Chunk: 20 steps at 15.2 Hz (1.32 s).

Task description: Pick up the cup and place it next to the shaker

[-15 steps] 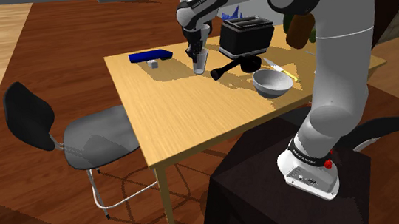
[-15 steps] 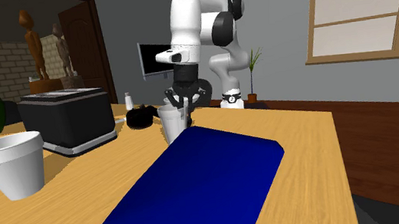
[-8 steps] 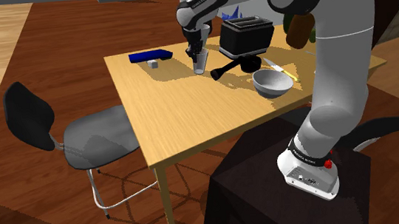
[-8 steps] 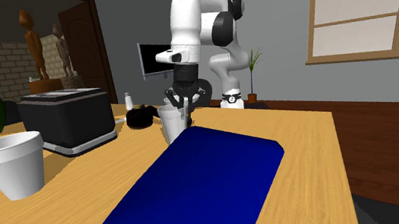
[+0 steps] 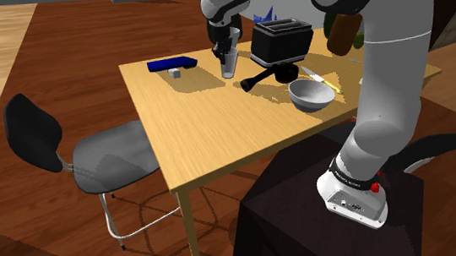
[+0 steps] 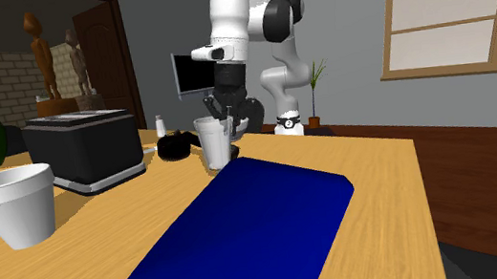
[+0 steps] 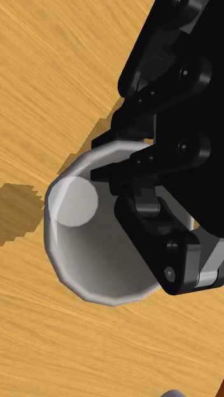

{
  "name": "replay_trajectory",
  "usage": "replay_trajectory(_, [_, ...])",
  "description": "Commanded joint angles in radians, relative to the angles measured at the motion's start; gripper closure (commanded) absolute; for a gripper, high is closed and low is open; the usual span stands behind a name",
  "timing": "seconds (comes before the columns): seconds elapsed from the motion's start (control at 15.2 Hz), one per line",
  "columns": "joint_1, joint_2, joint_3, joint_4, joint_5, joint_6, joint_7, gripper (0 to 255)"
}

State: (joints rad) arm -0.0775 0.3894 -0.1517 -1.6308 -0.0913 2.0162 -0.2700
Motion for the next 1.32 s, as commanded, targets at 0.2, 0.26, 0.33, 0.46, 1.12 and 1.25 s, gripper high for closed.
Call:
replay_trajectory(0.2, [0.000, -0.018, -0.001, 0.042, 0.000, -0.059, -0.007, 255])
replay_trajectory(0.26, [0.000, -0.021, -0.001, 0.051, 0.000, -0.071, -0.008, 255])
replay_trajectory(0.33, [0.000, -0.024, -0.001, 0.060, 0.000, -0.083, -0.010, 255])
replay_trajectory(0.46, [0.000, -0.029, -0.002, 0.080, 0.000, -0.108, -0.012, 255])
replay_trajectory(1.12, [0.000, -0.041, -0.003, 0.197, 0.002, -0.236, -0.026, 255])
replay_trajectory(1.25, [-0.001, -0.040, -0.003, 0.225, 0.003, -0.263, -0.029, 255])
